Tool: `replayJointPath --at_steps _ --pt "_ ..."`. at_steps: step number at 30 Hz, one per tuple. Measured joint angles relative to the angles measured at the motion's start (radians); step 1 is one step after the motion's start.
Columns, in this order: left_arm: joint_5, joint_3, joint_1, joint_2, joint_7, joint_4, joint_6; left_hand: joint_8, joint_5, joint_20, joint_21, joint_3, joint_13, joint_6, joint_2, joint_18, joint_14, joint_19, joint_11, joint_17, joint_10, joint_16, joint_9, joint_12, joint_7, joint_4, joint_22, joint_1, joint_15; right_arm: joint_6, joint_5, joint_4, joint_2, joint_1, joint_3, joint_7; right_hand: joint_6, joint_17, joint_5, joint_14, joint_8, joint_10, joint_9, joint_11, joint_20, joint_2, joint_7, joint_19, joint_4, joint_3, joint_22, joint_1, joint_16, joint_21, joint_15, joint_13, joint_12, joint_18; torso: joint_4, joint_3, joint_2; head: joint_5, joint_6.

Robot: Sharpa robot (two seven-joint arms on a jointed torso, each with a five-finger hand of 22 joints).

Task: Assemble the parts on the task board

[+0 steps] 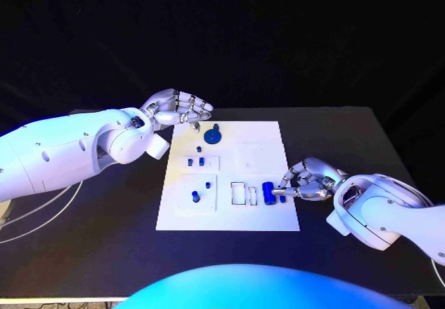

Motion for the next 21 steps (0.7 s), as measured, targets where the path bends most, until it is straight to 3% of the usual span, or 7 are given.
replayJointPath --at_steps 21 --pt "0.009 0.000 0.000 0.001 -0.005 -0.001 0.017 0.004 0.000 0.000 -0.004 -0.003 -0.002 0.000 0.000 0.000 -0.007 -0.007 0.003 -0.002 -0.003 -0.004 0.000 0.000 0.000 0.003 -0.003 0.000 0.000 0.003 -0.091 -0.069 0.090 -0.013 -0.002 -0.097 -0.004 0.000 0.000 0.000 0.000 0.000 0.001 0.000 0.000 0.009 -0.003 0.000 0.001 -0.013 0.000 -0.027 0.000 0.005 0.000 0.000 0.000 0.000 -0.0009 0.0002 0.000 0.016 0.000"
